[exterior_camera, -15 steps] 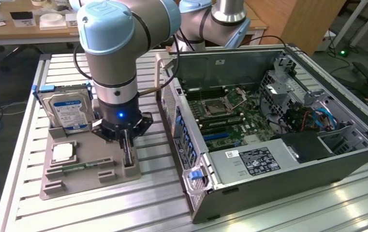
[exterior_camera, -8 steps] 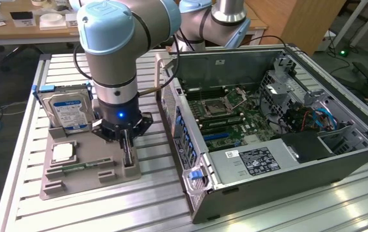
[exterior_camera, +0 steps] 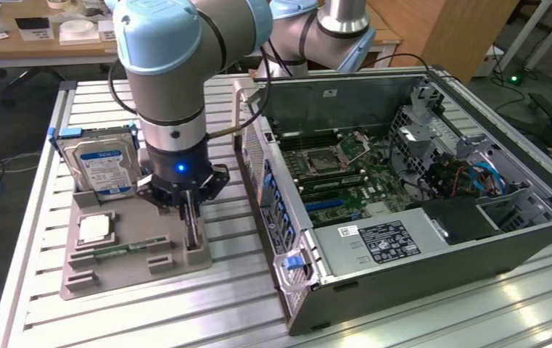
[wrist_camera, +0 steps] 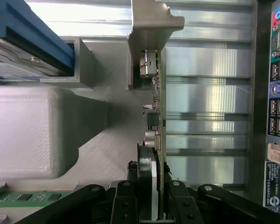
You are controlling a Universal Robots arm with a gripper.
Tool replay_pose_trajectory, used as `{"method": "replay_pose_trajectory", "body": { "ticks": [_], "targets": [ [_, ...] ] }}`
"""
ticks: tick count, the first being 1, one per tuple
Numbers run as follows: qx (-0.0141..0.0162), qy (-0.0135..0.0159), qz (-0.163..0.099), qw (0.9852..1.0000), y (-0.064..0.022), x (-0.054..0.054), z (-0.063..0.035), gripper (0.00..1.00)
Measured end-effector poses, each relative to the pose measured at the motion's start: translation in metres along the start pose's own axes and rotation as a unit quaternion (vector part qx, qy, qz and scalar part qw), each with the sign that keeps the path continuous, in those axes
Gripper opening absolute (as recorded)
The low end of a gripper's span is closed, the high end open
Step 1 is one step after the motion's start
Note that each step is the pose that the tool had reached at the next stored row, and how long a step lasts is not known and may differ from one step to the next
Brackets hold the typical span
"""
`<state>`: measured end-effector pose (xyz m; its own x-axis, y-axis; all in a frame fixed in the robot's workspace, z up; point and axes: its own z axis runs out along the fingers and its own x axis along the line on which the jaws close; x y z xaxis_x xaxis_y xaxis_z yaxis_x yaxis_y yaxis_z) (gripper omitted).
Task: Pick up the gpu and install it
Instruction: 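Pick up the gpu and move the gpu toward the slot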
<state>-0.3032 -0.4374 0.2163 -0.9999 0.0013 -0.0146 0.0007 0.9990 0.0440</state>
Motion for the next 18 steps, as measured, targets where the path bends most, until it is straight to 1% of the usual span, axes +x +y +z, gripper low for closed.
{"method": "replay_pose_trajectory", "body": {
  "ticks": [6,18],
  "targets": [
    [-0.0017,0.0,0.0,1.0,0.0012,0.0,-0.0269,0.28],
    [-0.0021,0.0,0.0,1.0,0.0036,-0.001,-0.0813,0.28]
  ]
}}
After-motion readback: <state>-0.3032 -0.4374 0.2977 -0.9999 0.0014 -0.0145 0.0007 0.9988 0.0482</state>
